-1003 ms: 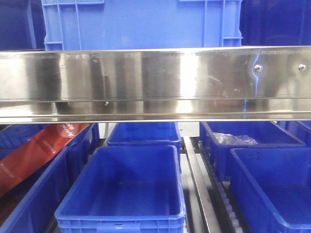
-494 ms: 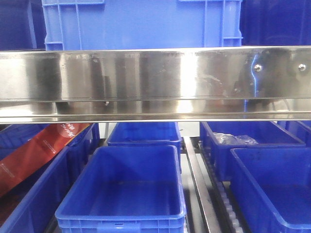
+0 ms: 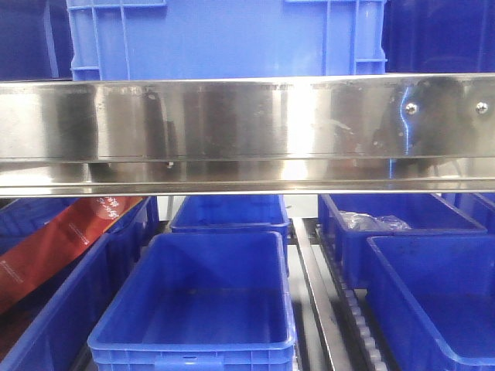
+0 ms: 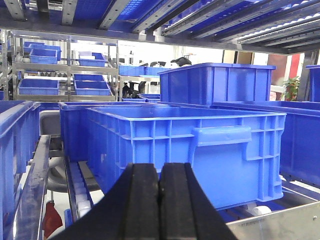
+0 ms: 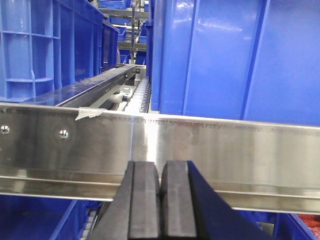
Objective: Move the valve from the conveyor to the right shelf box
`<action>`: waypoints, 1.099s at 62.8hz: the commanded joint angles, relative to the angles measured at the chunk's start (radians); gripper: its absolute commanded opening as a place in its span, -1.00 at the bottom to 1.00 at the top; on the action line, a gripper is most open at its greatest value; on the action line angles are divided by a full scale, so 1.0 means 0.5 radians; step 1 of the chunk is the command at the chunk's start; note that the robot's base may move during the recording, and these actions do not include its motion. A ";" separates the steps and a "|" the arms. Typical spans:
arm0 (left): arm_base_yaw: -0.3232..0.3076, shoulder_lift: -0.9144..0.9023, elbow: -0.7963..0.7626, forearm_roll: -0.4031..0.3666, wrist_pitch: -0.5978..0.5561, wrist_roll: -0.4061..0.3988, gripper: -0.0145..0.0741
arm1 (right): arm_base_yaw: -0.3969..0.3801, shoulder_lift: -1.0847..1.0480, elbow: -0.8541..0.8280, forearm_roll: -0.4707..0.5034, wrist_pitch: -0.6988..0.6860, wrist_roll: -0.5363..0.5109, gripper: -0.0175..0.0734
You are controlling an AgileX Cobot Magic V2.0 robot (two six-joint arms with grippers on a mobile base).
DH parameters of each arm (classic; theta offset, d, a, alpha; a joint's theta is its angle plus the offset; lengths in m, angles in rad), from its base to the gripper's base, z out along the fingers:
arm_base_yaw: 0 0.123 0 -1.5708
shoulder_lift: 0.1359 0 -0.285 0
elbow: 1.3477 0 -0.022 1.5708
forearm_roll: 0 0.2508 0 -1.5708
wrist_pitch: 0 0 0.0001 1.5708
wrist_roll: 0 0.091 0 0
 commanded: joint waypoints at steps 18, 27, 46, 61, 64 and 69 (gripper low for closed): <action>0.261 -0.060 0.113 0.217 -0.129 -0.014 -0.92 | -0.007 -0.006 0.000 -0.016 -0.035 -0.003 -0.97; 0.553 -0.168 0.297 0.303 -0.129 -0.173 -0.92 | -0.007 -0.006 0.000 -0.016 -0.035 -0.003 -0.97; 0.696 -0.450 0.772 0.536 -0.151 -0.457 -0.92 | -0.007 -0.006 0.000 -0.016 -0.035 -0.003 -0.97; 0.590 -0.450 0.772 0.475 -0.033 -0.457 -0.92 | -0.007 -0.006 0.000 -0.016 -0.035 -0.003 -0.97; 0.556 -0.450 0.772 0.471 -0.033 -0.457 -0.92 | -0.007 -0.006 0.000 -0.016 -0.035 -0.003 -0.97; 0.539 -0.450 0.772 0.458 -0.033 -0.457 -0.92 | -0.007 -0.006 0.000 -0.016 -0.035 -0.003 -0.97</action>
